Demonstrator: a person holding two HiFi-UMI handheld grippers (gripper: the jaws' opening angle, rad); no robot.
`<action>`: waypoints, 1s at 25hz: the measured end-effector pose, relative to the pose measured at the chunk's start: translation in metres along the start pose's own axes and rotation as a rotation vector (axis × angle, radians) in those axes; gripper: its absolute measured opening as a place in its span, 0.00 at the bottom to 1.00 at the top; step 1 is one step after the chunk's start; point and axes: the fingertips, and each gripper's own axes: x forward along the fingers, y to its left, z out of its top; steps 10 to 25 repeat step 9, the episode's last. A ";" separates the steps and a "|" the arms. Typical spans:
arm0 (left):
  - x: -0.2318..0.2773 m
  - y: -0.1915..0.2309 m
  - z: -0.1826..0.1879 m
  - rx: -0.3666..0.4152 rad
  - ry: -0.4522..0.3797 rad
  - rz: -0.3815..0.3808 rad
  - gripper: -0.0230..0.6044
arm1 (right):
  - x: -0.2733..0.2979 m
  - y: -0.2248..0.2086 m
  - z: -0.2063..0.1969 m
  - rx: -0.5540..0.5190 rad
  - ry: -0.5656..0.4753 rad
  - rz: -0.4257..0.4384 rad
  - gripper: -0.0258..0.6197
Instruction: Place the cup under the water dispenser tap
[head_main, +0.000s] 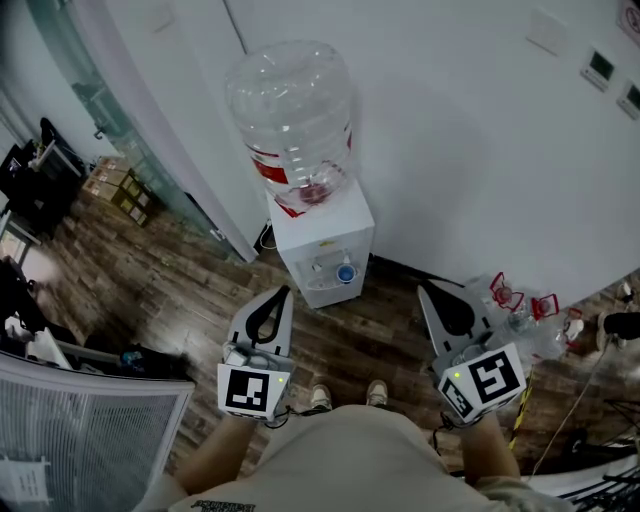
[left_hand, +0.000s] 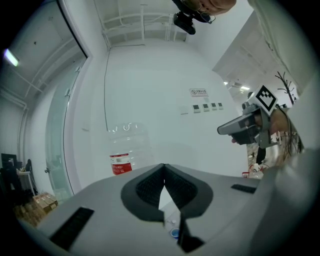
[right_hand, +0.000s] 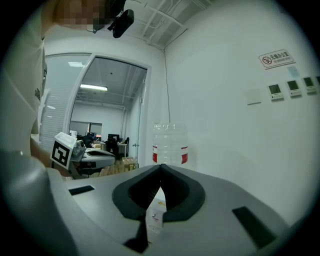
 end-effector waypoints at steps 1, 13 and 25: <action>0.000 0.000 0.000 0.003 0.000 -0.001 0.05 | 0.000 -0.001 0.000 -0.001 0.002 -0.001 0.05; 0.000 0.005 0.006 -0.001 -0.018 0.042 0.05 | -0.003 -0.009 -0.002 0.010 0.003 -0.012 0.05; 0.000 0.005 0.006 -0.001 -0.018 0.042 0.05 | -0.003 -0.009 -0.002 0.010 0.003 -0.012 0.05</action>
